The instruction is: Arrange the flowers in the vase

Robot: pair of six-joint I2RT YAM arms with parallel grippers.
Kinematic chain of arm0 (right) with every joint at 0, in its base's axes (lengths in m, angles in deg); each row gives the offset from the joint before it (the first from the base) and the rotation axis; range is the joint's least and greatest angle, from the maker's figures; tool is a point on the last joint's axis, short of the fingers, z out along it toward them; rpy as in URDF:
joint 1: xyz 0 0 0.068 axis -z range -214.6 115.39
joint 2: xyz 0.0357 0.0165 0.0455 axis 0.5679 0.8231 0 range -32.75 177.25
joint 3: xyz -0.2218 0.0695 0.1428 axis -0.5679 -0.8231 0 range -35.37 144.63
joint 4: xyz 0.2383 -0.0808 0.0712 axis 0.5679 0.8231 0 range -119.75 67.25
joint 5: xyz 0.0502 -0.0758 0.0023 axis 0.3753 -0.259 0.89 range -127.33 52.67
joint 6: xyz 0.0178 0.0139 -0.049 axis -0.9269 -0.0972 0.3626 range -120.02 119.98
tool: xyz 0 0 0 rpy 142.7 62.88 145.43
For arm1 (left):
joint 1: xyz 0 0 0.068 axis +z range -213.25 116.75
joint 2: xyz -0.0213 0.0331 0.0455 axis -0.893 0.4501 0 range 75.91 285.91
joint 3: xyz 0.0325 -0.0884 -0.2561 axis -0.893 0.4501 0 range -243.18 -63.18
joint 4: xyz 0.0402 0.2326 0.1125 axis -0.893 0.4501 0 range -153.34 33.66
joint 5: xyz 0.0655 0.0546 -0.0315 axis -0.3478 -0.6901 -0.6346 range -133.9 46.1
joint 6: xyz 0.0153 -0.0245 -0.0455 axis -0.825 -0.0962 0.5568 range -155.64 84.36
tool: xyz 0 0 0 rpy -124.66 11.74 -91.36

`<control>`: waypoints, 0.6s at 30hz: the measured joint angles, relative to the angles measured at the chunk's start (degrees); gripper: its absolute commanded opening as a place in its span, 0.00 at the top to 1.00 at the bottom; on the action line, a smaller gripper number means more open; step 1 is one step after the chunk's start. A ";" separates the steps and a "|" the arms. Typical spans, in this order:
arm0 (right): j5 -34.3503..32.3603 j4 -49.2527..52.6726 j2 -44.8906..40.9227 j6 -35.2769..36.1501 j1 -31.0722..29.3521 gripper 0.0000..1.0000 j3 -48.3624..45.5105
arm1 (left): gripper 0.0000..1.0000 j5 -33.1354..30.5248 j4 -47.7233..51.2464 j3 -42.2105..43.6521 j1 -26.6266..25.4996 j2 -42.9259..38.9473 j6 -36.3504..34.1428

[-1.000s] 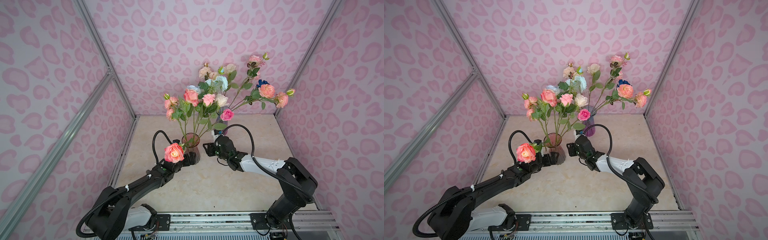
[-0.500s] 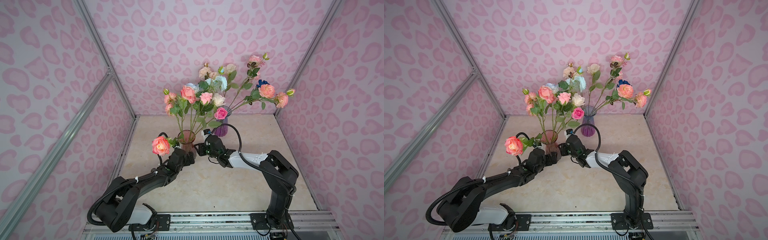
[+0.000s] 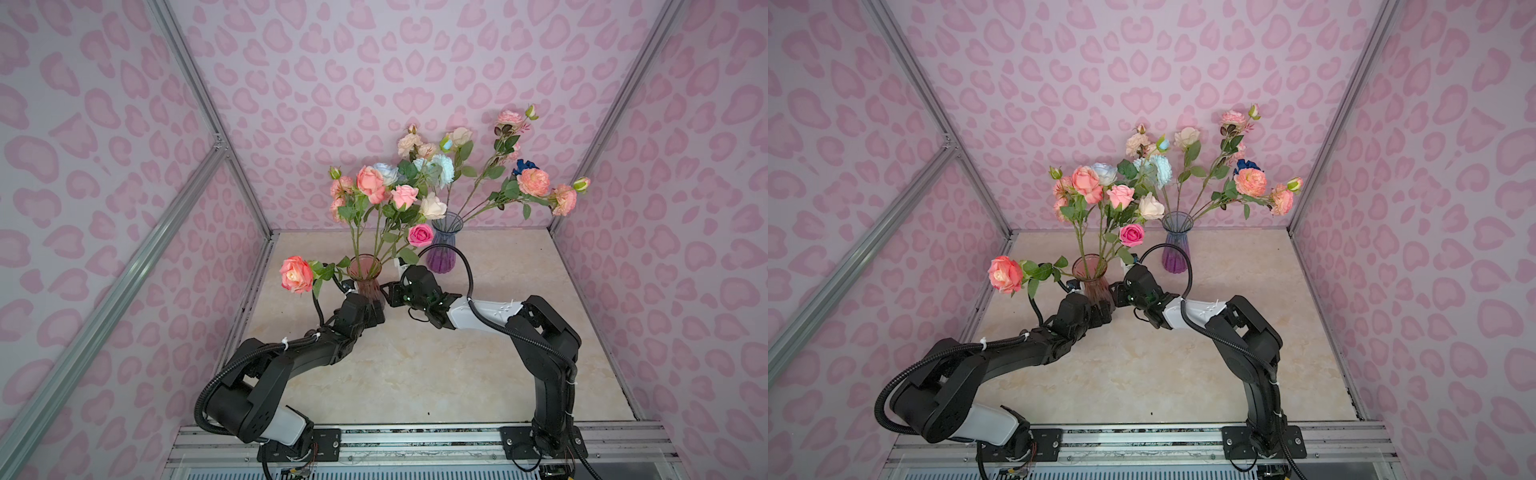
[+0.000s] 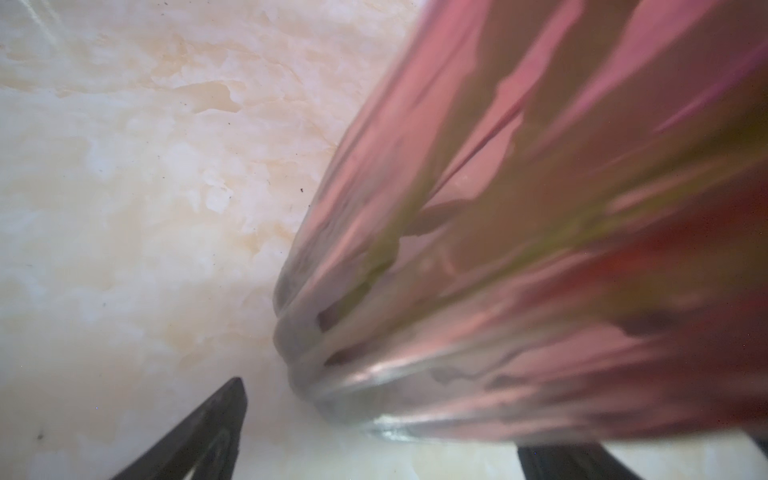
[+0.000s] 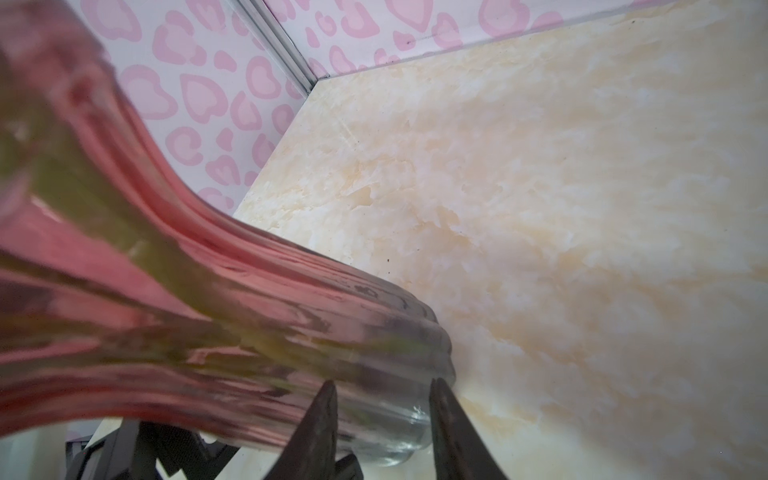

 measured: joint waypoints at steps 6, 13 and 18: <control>-0.20 0.09 -3.02 0.20 0.07 0.62 -3.19 | 0.02 4.46 -2.19 -3.52 2.47 4.87 -3.08; -1.84 0.31 -7.48 1.07 1.09 0.62 -7.19 | 0.05 11.23 -4.04 -6.64 2.89 8.66 -5.84; -3.10 0.44 -10.01 1.49 1.99 0.62 -10.19 | 0.05 14.88 -4.07 -8.22 2.95 10.16 -6.88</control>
